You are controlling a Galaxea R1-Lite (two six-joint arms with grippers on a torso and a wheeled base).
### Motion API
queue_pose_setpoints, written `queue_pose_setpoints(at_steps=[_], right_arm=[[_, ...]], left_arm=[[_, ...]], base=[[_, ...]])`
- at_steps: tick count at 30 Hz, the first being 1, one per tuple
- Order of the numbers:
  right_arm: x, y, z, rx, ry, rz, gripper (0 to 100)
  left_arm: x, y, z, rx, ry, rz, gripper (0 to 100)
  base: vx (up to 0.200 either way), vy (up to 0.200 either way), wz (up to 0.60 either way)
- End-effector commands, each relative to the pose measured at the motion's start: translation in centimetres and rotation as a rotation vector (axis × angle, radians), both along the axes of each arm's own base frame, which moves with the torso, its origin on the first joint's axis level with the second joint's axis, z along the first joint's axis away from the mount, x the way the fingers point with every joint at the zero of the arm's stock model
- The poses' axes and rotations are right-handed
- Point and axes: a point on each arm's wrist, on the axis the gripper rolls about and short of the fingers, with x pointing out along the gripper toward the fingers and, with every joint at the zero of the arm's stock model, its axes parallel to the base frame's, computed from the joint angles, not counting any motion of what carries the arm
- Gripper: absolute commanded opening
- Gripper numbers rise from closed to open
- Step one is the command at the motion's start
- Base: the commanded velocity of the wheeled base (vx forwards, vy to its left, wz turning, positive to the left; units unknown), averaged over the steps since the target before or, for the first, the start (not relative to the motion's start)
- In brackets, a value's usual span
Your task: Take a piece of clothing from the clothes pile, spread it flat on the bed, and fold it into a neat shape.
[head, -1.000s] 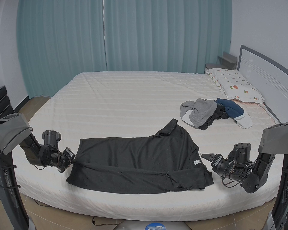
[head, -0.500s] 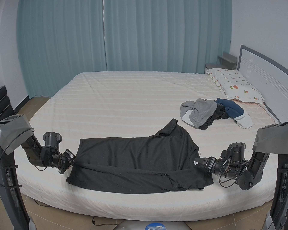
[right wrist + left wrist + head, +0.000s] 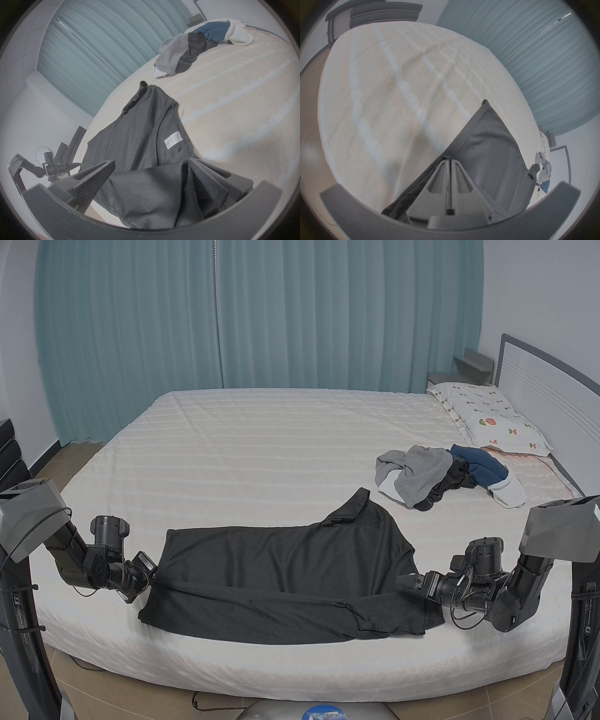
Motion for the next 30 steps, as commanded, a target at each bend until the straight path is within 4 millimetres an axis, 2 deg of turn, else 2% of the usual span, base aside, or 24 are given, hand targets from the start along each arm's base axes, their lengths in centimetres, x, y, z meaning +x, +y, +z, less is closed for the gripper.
queue_pose_setpoints(at_steps=[1, 6, 7, 21, 30], right_arm=[[0.1, -0.2, -0.7, 0.001, 0.018, 0.001, 100], [-0.1, -0.2, -1.5, 0.012, 0.016, 0.02, 100], [-0.1, -0.2, -1.6, 0.012, 0.015, 0.02, 0], [-0.2, -0.9, -1.6, 0.027, -0.028, 0.0, 0], [1.1, -1.6, -0.5, 0.041, -0.088, -0.039, 0]], left_arm=[[0.0, 0.0, 0.0, 0.0, 0.0, 0.001, 0], [0.0, 0.0, -0.1, 0.0, 0.002, 0.001, 0], [0.0, 0.0, 0.0, 0.0, 0.0, 0.001, 0], [0.0, 0.0, 0.0, 0.0, 0.0, 0.001, 0], [0.2, 0.0, 0.1, 0.001, -0.004, 0.002, 0]], base=[[0.0, 0.0, 0.0], [0.0, 0.0, 0.0], [0.0, 0.0, 0.0], [0.0, 0.0, 0.0], [0.0, 0.0, 0.0]])
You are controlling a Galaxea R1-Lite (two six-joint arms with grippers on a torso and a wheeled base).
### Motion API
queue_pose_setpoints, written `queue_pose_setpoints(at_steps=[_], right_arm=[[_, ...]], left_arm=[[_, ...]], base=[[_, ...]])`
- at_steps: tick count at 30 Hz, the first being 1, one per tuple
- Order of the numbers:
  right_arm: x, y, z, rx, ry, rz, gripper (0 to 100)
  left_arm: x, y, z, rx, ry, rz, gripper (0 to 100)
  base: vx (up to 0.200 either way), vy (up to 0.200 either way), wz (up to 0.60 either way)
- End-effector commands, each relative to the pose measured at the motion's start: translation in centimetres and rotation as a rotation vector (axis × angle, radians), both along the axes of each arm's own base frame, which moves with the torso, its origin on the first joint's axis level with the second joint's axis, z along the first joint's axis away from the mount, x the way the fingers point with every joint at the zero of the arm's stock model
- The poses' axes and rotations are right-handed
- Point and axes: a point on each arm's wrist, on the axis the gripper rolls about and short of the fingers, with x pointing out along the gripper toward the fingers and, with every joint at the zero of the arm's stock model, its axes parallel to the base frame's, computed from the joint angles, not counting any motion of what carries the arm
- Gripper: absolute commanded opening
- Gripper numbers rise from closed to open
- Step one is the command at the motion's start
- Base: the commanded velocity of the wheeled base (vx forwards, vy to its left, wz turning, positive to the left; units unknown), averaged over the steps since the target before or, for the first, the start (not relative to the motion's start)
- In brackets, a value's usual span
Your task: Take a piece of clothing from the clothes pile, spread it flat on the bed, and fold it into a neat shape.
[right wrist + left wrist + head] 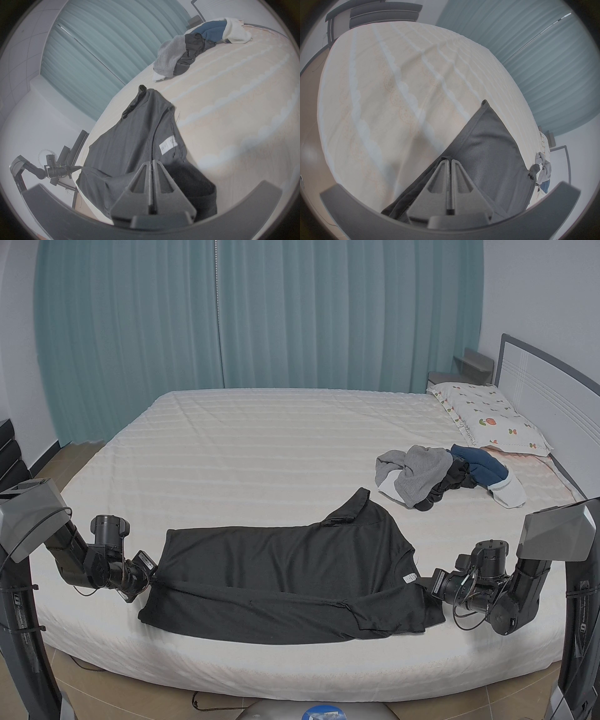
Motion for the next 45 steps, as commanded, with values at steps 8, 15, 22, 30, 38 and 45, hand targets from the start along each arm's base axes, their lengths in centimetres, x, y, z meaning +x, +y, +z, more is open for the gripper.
queue_pose_setpoints(at_steps=[8, 15, 22, 30, 38, 45], right_arm=[[1.1, -0.6, 1.2, 0.019, -0.051, -0.031, 0], [2.2, -0.6, 2.0, 0.031, -0.101, -0.041, 0], [1.9, -0.8, 2.8, 0.046, -0.108, -0.051, 0], [-1.0, -1.2, 5.8, 0.081, -0.134, -0.054, 0], [-4.1, -1.7, 7.6, 0.083, -0.14, -0.053, 0], [-7.4, -2.1, 9.2, 0.083, -0.138, -0.051, 0]], left_arm=[[0.0, 0.0, 0.2, 0.002, -0.005, 0.001, 0], [0.0, 0.0, 0.3, 0.03, -0.006, 0.021, 0], [-0.3, 0.0, 0.8, 0.034, -0.013, 0.023, 0], [-2.0, -0.3, 3.3, 0.042, -0.049, 0.015, 0], [-3.5, -0.4, 5.4, 0.091, -0.083, -0.033, 0], [-4.5, -0.6, 6.4, 0.119, -0.1, -0.06, 0]], base=[[0.0, 0.0, 0.0], [0.0, 0.0, 0.0], [0.0, 0.0, 0.0], [0.0, 0.0, 0.0], [0.0, 0.0, 0.0], [0.0, 0.0, 0.0]])
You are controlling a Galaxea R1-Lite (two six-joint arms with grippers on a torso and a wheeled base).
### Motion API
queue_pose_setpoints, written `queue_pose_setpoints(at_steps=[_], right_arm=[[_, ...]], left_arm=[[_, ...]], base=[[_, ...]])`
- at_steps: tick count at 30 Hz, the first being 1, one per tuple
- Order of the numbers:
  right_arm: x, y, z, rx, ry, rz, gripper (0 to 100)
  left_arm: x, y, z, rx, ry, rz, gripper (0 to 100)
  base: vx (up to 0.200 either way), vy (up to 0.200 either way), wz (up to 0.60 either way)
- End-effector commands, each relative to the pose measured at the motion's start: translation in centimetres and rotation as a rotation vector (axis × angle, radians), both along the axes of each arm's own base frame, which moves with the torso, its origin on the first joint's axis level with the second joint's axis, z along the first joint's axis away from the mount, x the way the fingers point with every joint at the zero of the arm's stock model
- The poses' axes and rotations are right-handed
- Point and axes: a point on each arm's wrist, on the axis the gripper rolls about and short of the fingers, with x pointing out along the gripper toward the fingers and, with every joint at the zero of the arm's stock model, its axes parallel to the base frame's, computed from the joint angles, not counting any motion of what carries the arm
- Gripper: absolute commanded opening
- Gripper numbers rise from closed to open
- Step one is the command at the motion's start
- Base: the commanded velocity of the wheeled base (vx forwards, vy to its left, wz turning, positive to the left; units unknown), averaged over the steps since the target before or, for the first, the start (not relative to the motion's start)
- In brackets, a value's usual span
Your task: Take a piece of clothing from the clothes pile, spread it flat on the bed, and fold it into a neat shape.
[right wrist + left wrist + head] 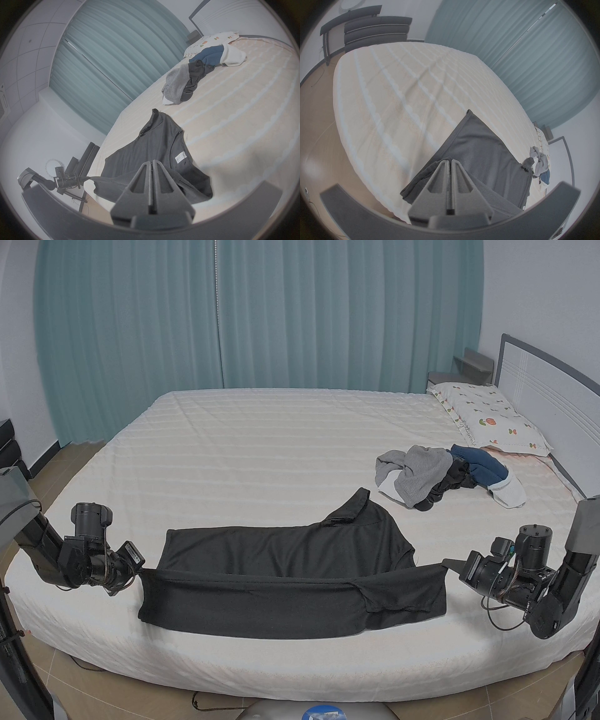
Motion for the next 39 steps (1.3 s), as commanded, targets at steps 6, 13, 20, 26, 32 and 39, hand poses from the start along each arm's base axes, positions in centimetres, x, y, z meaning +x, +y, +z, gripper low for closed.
queue_pose_setpoints(at_steps=[6, 13, 20, 26, 32, 39], right_arm=[[-3.9, -0.5, 2.1, 0.002, -0.014, 0.001, 0], [-5.5, -0.7, 2.2, -0.002, 0.002, 0.001, 0], [-7.1, -0.8, 2.6, -0.006, 0.005, 0.011, 0], [-7.7, -0.9, 1.9, -0.019, 0.051, 0.01, 0], [-6.6, -0.9, 1.9, -0.02, 0.036, 0.003, 0], [-3.3, -0.1, -0.1, -0.03, 0.066, 0.015, 0]], left_arm=[[-1.7, -0.2, 1.1, 0.07, -0.008, -0.044, 0], [-2.2, -0.4, 1.0, 0.134, 0.012, -0.05, 0], [-2.9, -0.8, 1.6, 0.154, 0.025, -0.069, 0], [-3.3, -1.1, 2.1, 0.152, 0.032, -0.078, 0], [-3.0, -1.1, 2.1, 0.147, 0.027, -0.076, 0], [-1.6, -1.0, 0.7, 0.137, 0.051, -0.078, 0]], base=[[0.0, 0.0, 0.0], [0.0, 0.0, 0.0], [0.0, 0.0, 0.0], [0.0, 0.0, 0.0], [0.0, 0.0, 0.0], [0.0, 0.0, 0.0]])
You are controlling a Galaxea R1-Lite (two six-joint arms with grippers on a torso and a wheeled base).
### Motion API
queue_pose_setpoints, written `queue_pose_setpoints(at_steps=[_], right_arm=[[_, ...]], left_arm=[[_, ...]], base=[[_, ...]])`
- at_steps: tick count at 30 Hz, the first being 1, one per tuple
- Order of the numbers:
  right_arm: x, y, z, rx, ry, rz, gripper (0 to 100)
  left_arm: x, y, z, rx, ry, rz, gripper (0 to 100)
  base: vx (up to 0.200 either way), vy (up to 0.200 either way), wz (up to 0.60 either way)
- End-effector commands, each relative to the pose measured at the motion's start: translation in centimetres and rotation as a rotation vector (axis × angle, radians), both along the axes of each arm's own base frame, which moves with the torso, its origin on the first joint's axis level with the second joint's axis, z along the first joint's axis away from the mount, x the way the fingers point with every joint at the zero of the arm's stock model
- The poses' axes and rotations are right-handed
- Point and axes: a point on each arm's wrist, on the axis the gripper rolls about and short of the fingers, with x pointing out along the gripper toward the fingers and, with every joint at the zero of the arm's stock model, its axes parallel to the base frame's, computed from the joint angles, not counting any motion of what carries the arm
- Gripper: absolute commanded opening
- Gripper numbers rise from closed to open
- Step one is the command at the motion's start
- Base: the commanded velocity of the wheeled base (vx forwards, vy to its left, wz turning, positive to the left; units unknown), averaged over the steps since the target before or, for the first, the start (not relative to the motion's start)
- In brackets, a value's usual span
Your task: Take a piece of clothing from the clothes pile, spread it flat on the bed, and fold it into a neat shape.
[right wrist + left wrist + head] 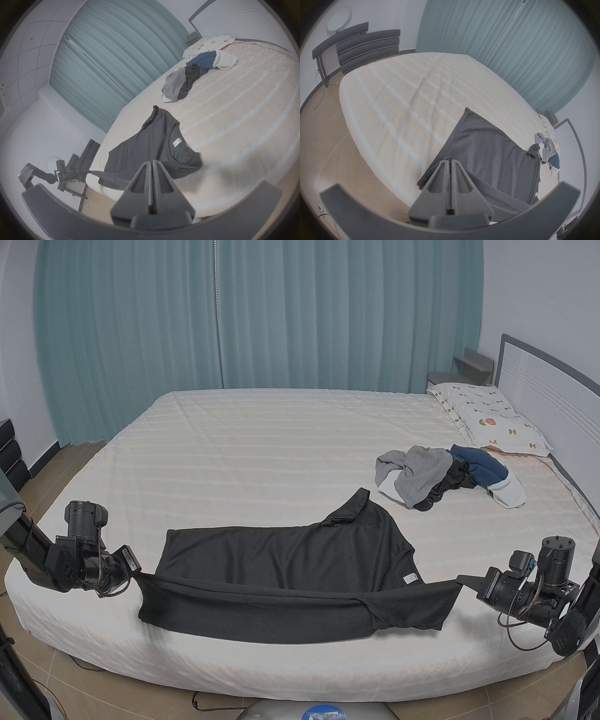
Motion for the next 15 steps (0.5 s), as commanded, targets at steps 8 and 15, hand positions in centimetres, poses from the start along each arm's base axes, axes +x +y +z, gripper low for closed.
queue_pose_setpoints(at_steps=[8, 15], right_arm=[[5.8, 1.1, -4.3, -0.022, 0.052, 0.007, 0], [8.2, 1.3, -6.5, -0.029, 0.08, -0.001, 0]], left_arm=[[2.9, 0.1, -3.4, -0.012, 0.067, 0.009, 0], [5.3, -0.6, -5.1, -0.067, 0.071, 0.058, 0]], base=[[0.0, 0.0, 0.0], [0.0, 0.0, 0.0]])
